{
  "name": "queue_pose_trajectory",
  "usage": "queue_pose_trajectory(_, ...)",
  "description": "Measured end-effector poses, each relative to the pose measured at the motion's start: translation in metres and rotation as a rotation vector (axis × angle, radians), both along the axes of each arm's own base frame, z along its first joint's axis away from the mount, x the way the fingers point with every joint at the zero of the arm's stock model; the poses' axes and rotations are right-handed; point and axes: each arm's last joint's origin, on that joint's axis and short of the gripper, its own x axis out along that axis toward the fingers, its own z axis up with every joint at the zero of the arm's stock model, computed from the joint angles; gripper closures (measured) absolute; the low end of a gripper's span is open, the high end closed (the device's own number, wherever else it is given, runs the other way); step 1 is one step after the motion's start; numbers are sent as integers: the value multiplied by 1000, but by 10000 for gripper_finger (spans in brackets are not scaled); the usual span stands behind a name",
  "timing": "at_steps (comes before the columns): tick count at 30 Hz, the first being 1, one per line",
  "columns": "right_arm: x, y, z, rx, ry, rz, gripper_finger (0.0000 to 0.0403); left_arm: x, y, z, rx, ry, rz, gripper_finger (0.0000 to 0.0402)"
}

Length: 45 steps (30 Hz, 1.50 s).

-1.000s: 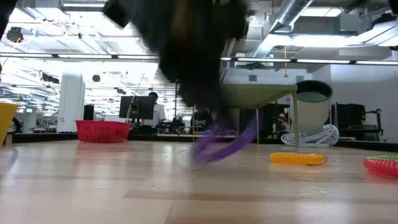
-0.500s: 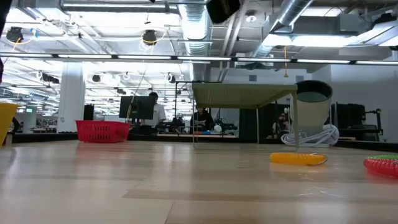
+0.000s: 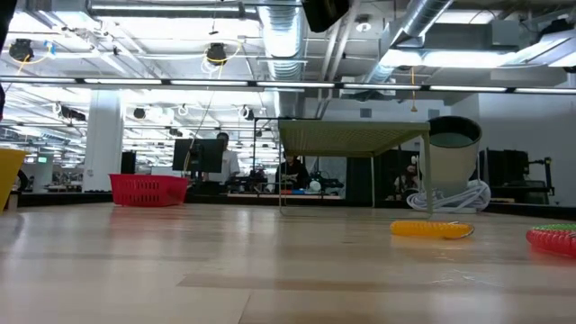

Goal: Pick & Place Office Desk Supplies
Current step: Put the violet spring keychain band into the black bin

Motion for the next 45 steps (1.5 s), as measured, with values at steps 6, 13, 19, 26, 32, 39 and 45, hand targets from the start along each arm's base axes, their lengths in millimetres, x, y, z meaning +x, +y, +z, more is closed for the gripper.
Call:
queue_pose_trajectory(6,5,-1,-5,-26,12,2,183,2,6,2,-2,-20,23,397)
queue_pose_trajectory(13,18,-12,-8,-43,24,-52,177,2,6,2,-10,-15,24,398)
queue_pose_trajectory(19,24,-19,-9,-46,50,-7,182,2,6,2,-17,-10,27,398)
queue_pose_trajectory(26,25,-20,-10,-26,66,32,256,2,6,2,-17,-9,26,397)
queue_pose_trajectory(32,24,-18,-10,-14,77,63,346,2,6,2,-14,-12,24,394)
queue_pose_trajectory(39,23,-15,-10,-5,78,72,390,2,6,2,-1,-21,23,383)
queue_pose_trajectory(45,22,-15,-10,18,77,70,395,-2,14,15,10,-57,111,330)
